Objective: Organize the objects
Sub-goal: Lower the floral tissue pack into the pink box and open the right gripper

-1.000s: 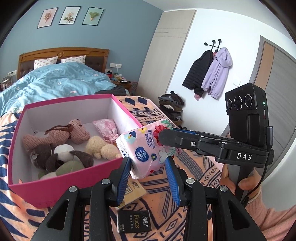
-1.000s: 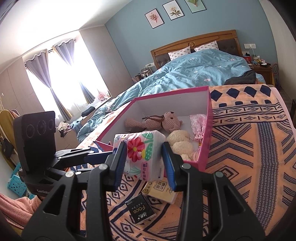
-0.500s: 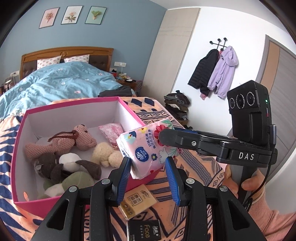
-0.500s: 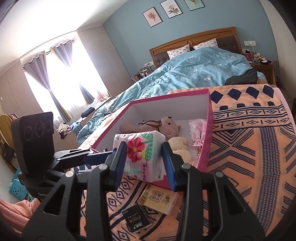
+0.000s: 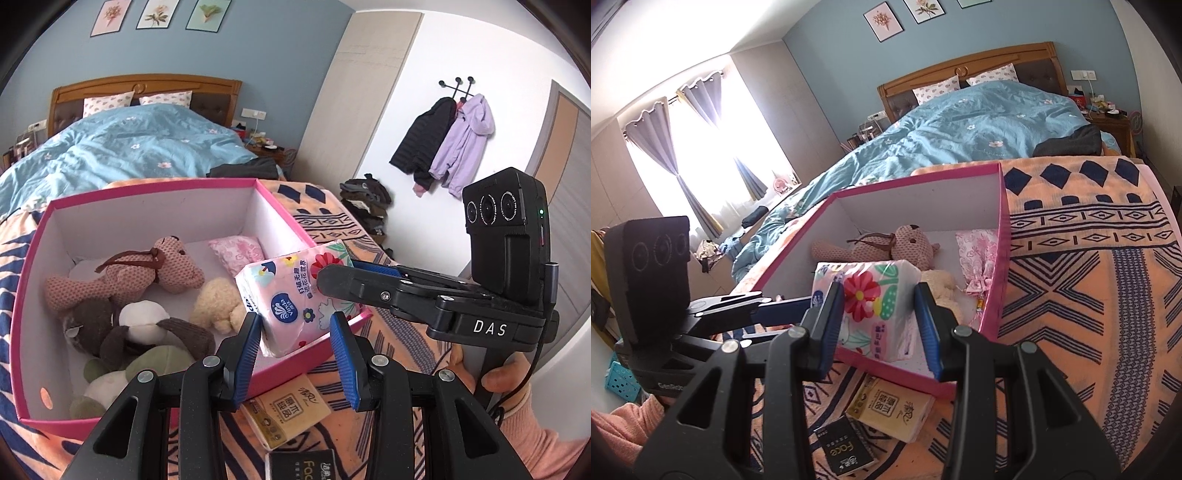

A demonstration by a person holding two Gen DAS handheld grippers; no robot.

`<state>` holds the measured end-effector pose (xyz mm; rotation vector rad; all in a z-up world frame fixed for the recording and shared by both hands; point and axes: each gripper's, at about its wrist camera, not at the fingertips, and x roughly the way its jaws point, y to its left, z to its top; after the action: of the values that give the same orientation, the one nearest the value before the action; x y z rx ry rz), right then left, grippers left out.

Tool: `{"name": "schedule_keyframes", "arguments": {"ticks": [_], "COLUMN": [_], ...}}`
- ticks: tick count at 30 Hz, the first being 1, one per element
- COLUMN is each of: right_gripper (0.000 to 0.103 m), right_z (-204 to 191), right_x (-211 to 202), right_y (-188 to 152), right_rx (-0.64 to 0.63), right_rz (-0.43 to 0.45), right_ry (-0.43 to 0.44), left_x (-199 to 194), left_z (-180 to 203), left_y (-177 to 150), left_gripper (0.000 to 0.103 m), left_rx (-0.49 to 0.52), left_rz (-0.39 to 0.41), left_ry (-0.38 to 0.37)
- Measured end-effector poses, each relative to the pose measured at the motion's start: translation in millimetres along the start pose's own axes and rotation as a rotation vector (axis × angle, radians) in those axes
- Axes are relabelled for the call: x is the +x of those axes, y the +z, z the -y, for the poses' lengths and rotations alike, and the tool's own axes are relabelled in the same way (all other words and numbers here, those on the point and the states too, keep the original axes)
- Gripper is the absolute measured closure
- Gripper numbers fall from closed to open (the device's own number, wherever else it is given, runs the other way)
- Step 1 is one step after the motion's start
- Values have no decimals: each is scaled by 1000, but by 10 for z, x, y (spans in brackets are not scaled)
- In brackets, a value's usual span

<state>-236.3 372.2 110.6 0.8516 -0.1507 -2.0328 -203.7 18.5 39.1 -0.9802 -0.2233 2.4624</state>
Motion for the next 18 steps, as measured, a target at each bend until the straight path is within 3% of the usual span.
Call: {"name": "schedule_keyframes", "arguments": {"ticks": [11, 18], "right_gripper": [60, 60], "right_z": [126, 83], "right_x": [267, 289], "right_y": [0, -16], "right_rx": [11, -29], "right_rz": [-55, -58], "right_ry": [-58, -141], "left_x": [217, 253], "left_z": [-121, -164], "left_y": [7, 3], "left_gripper": [65, 65], "left_rx": [-31, -33], "left_rz": [-52, -57], "left_ry": [29, 49]}}
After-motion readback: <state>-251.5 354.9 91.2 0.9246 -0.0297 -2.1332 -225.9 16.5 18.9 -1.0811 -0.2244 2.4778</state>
